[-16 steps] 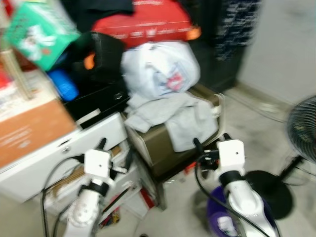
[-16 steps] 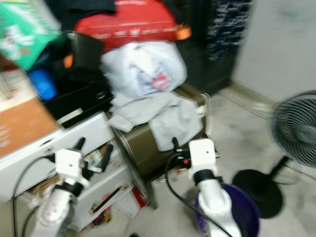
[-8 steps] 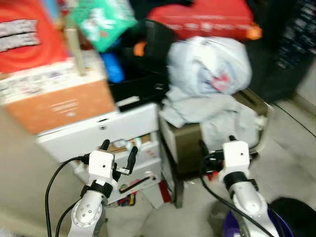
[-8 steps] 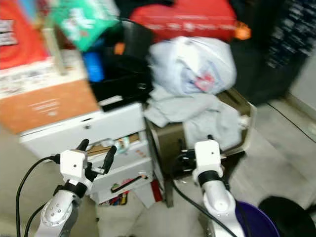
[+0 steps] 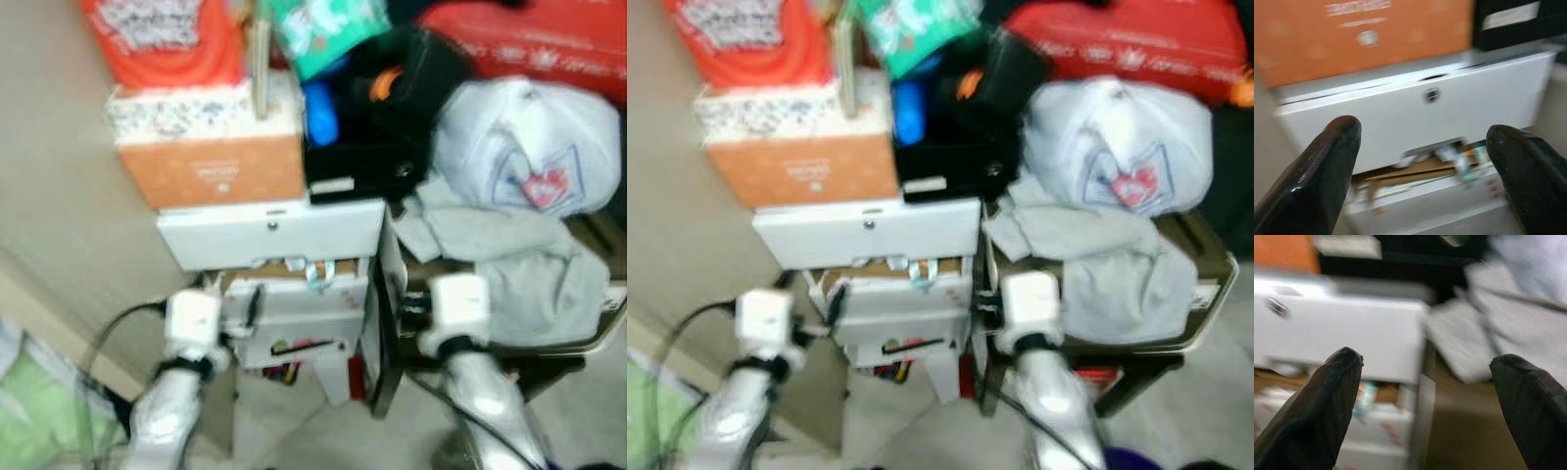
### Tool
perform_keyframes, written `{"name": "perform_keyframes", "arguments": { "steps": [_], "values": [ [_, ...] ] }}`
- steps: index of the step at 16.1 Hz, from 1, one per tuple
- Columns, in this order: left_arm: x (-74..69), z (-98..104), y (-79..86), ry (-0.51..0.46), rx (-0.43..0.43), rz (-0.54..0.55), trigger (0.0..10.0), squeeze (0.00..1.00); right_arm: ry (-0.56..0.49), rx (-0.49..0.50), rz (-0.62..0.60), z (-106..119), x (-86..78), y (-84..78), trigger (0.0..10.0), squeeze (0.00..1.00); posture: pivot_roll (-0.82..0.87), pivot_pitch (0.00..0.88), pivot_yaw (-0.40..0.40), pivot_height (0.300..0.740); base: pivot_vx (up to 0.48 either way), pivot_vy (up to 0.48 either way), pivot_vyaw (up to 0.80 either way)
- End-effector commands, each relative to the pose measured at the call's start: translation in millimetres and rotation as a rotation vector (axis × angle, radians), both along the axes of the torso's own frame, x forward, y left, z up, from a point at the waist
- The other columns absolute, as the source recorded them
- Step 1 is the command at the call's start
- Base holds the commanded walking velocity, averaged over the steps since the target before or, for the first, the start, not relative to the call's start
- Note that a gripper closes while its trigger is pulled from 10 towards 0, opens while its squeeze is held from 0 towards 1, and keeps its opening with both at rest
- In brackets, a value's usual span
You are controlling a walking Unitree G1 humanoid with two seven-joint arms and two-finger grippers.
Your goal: Clean up the room
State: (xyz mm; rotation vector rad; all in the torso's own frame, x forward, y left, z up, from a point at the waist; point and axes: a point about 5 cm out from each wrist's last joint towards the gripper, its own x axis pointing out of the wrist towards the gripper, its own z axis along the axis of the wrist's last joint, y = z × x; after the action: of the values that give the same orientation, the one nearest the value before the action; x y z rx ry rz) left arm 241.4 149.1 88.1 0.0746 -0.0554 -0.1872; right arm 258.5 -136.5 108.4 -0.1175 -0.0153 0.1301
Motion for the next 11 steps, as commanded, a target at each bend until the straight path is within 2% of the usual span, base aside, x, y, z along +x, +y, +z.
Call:
{"name": "perform_keyframes", "arguments": {
  "steps": [1, 11],
  "values": [
    [-1.1, -0.2, -2.0, 0.002, 0.002, -0.001, 10.0, 0.0, 0.02, -0.009, -0.013, -4.3, -1.8, -5.8, 10.0, 0.0, 0.0, 0.097, 0.041, 0.74, 0.0, 0.0, 0.78],
    [1.2, 1.0, -4.4, -0.004, 0.012, -0.013, 10.0, 0.0, 0.027, -0.002, -0.015, -6.3, 0.6, -5.1, 10.0, 0.0, 0.0, 0.093, 0.043, 0.74, 0.0, 0.0, 0.7]
  ]
}}
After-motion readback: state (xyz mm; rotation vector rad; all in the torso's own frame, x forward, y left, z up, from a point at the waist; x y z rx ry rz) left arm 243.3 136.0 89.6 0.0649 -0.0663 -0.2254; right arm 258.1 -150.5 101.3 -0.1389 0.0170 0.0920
